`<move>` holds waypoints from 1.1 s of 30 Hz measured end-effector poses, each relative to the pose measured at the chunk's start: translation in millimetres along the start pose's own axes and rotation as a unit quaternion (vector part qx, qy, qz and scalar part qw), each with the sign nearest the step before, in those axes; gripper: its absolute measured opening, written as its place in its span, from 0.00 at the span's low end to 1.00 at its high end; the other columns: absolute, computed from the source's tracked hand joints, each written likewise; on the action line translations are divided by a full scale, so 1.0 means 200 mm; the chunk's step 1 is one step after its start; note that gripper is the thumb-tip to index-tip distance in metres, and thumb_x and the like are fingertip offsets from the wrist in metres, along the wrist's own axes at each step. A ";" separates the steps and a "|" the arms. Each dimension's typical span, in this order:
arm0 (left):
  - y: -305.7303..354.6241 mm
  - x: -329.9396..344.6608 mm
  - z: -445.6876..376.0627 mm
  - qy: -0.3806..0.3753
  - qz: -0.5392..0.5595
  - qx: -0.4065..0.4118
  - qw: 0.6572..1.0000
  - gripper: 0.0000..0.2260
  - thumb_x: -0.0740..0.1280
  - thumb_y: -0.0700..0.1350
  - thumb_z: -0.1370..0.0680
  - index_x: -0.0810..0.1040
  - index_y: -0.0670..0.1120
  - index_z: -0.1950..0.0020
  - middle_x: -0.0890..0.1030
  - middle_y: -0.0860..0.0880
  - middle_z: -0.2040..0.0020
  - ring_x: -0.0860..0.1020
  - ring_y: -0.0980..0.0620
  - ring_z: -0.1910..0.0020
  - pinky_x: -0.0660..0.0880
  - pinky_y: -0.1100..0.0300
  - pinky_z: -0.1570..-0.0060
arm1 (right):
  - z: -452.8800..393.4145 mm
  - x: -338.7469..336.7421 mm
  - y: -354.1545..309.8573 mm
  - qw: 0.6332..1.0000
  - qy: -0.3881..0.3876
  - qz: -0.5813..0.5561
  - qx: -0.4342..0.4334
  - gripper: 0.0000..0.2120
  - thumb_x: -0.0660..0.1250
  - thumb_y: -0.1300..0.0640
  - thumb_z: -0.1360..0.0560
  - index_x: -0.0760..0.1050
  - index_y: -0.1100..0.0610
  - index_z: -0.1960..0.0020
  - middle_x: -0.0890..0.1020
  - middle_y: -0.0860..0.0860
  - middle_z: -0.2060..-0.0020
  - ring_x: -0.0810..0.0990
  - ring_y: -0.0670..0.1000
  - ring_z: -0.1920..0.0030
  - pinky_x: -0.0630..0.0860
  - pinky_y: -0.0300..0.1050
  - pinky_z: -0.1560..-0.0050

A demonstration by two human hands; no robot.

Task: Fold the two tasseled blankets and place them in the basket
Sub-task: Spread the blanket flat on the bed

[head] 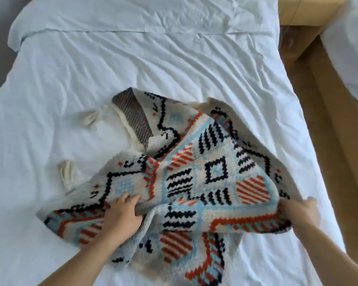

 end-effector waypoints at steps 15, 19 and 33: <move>0.39 -0.46 -0.57 0.119 0.023 -0.045 0.992 0.42 0.67 0.71 0.28 0.61 0.50 0.21 0.69 0.46 0.25 0.71 0.43 0.29 0.72 0.49 0.36 | -0.17 0.51 -1.24 0.940 -0.173 -0.037 -0.292 0.10 0.69 0.48 0.21 0.80 0.55 0.53 0.84 0.55 0.62 0.80 0.54 0.67 0.81 0.47 0.63; 0.38 -0.59 -0.57 0.196 0.026 0.000 0.980 0.07 0.69 0.51 0.20 0.81 0.48 0.49 0.81 0.54 0.64 0.78 0.53 0.69 0.74 0.58 0.70 | -0.59 -0.11 -1.19 0.931 0.089 -0.317 -0.158 0.11 0.64 0.59 0.29 0.82 0.52 0.51 0.83 0.51 0.57 0.84 0.54 0.54 0.81 0.49 0.51; -0.24 -0.01 0.17 0.280 0.071 -0.216 0.933 0.19 0.64 0.52 0.19 0.77 0.41 0.35 0.80 0.34 0.41 0.76 0.34 0.41 0.73 0.42 0.43 | 0.06 0.38 0.43 0.978 -0.099 -0.176 0.056 0.50 0.72 0.20 0.46 0.73 0.54 0.37 0.84 0.55 0.48 0.83 0.58 0.51 0.80 0.62 0.45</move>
Point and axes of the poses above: each hand's wrist, its own z-axis away from the middle knuckle, its own x-axis out of the palm, y = z × x, the point moved 9 cm from there along -z, towards the middle knuckle
